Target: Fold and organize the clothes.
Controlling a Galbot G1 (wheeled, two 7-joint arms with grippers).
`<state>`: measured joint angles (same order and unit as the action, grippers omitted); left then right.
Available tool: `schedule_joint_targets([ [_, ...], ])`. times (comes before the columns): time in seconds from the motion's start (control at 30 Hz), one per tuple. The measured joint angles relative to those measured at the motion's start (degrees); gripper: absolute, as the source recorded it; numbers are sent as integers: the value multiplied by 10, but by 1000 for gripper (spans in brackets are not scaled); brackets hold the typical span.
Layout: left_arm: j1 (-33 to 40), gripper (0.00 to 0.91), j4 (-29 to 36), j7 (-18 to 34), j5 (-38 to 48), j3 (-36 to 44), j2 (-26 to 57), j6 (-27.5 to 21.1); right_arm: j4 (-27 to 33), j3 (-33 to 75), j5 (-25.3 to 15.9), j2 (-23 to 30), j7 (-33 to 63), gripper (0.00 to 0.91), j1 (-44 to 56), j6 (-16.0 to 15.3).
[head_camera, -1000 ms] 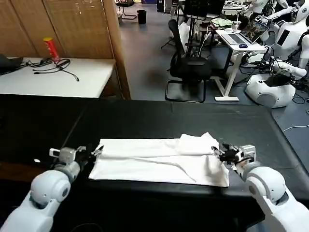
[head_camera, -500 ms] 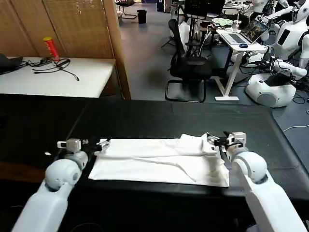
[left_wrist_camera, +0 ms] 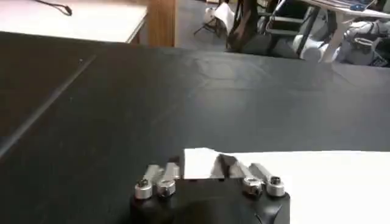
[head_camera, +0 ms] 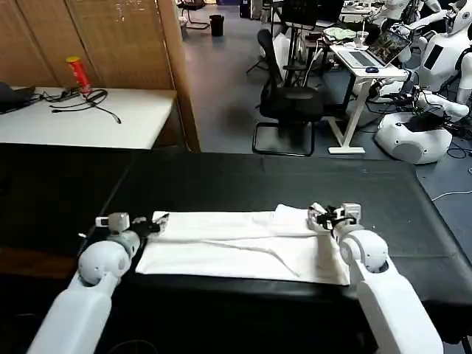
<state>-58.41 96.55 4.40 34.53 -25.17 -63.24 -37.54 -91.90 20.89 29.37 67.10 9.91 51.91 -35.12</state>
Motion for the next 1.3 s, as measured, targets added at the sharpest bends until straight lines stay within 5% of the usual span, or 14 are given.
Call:
schedule_joint_targets([
  [0.43, 42, 0, -49, -8, -47, 9, -38, 35, 2, 37, -50, 58, 42, 0, 17, 48],
  [0.5, 48, 770, -53, -11, -52, 11, -45, 38, -2, 42, -49, 60, 39, 0, 21, 48],
  [0.53, 50, 878, -54, -11, -57, 11, -48, 41, -5, 43, -48, 60, 37, 0, 22, 47],
  [0.6, 50, 878, -52, -13, -69, 12, -50, 46, -13, 46, -46, 59, 29, 117, 27, 44],
  [0.63, 49, 878, -49, -14, -75, 12, -49, 49, -19, 47, -43, 56, 25, 380, 30, 42],
  [0.67, 46, 878, -46, -15, -82, 12, -47, 53, -26, 49, -40, 52, 22, 878, 35, 41],
  [1.3, -46, 878, 63, -15, -1, -49, -6, 75, -212, 105, 20, 5, 0, 878, 153, 20],
])
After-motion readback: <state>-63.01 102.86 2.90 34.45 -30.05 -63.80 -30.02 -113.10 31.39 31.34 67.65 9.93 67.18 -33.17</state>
